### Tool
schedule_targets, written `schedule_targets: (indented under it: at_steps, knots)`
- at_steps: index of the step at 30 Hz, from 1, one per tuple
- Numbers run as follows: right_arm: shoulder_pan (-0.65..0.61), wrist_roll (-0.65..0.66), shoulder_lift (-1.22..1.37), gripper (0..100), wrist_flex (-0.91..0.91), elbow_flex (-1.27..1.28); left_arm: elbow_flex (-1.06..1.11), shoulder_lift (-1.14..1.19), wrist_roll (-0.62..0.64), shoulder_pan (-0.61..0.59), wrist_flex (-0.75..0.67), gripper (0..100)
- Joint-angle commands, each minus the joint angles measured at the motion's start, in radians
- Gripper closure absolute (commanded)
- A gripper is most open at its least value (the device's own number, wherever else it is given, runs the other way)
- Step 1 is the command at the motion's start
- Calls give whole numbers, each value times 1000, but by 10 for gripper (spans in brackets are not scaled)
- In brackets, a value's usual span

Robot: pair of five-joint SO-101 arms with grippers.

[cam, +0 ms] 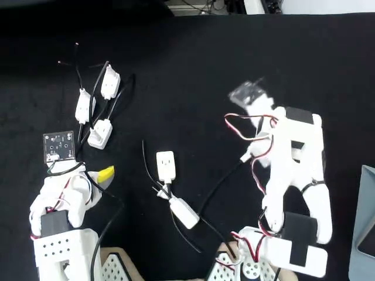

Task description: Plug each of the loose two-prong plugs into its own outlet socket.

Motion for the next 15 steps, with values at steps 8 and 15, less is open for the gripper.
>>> schedule_targets:
  at_steps: [8,15]
  knots:
    - [-164,334,-41,792,20,85,-7,-6,2,-8,0,626]
    - [-189,374,-39,793,-212,223,-7,-6,0,-8,0,626]
